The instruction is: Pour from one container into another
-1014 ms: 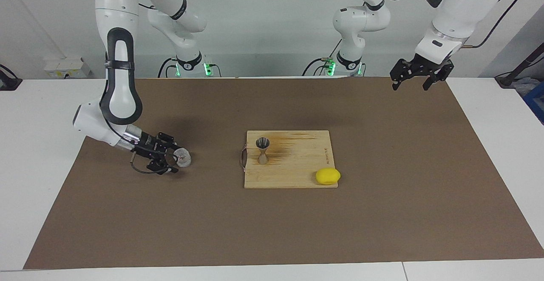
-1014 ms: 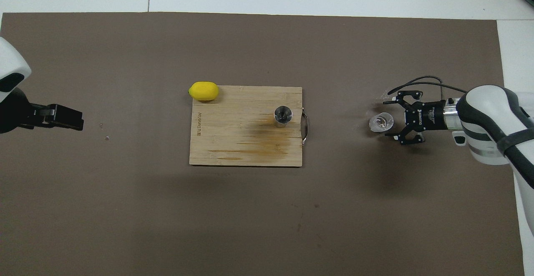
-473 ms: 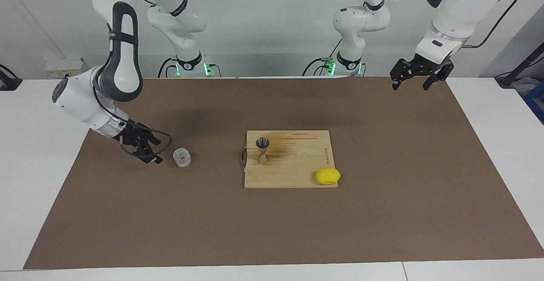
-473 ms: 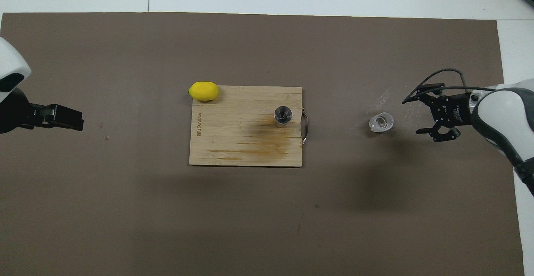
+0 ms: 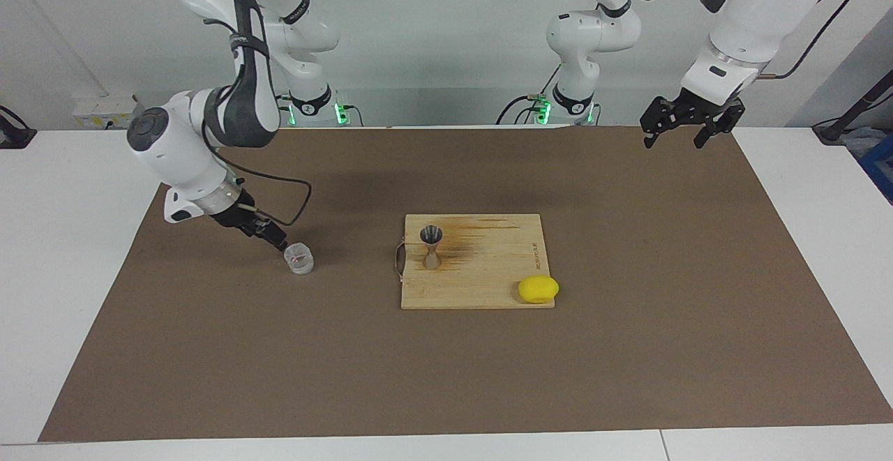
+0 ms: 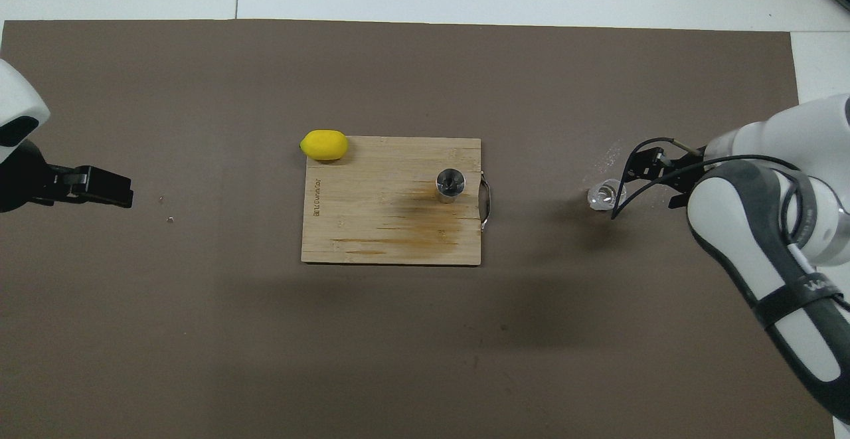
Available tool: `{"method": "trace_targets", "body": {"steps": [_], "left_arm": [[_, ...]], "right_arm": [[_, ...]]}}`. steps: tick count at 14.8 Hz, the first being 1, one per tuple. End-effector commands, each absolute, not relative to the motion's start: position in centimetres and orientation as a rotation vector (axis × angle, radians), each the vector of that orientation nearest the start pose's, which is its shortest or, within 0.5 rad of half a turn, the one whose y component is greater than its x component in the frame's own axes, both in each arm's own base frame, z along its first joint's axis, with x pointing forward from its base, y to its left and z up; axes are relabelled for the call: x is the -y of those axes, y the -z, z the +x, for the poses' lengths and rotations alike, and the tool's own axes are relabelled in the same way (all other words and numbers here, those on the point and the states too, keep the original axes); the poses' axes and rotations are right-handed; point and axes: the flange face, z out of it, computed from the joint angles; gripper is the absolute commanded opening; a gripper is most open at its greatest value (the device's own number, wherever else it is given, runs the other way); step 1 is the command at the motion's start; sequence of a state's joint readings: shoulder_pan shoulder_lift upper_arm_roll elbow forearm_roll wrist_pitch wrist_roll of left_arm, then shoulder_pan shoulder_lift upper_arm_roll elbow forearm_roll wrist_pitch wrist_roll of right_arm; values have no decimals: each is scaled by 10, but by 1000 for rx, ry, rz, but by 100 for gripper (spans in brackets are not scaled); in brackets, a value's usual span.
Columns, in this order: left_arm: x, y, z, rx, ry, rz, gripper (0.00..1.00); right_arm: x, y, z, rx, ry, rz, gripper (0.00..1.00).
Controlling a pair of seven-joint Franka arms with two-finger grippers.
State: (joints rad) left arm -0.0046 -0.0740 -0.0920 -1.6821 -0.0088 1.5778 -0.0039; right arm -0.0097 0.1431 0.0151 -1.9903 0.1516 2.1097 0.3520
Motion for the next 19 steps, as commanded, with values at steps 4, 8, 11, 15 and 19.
{"method": "trace_targets", "body": {"steps": [4, 8, 11, 15, 19], "left_arm": [[51, -616, 521, -146, -50, -3125, 100], [51, -616, 521, -146, -50, -3125, 100], [51, -616, 521, -146, -50, -3125, 100], [51, -616, 521, -143, -50, -3125, 100], [51, -616, 521, -146, -50, -3125, 100]], "right_arm": [[-15, -524, 572, -422, -38, -3119, 100], [-4, -597, 572, -447, -1, -3117, 100], [8, -628, 562, -478, 28, -3110, 100], [10, -636, 540, -489, -29, -3112, 100], [-2, -619, 528, -445, -8, -3118, 100]]}}
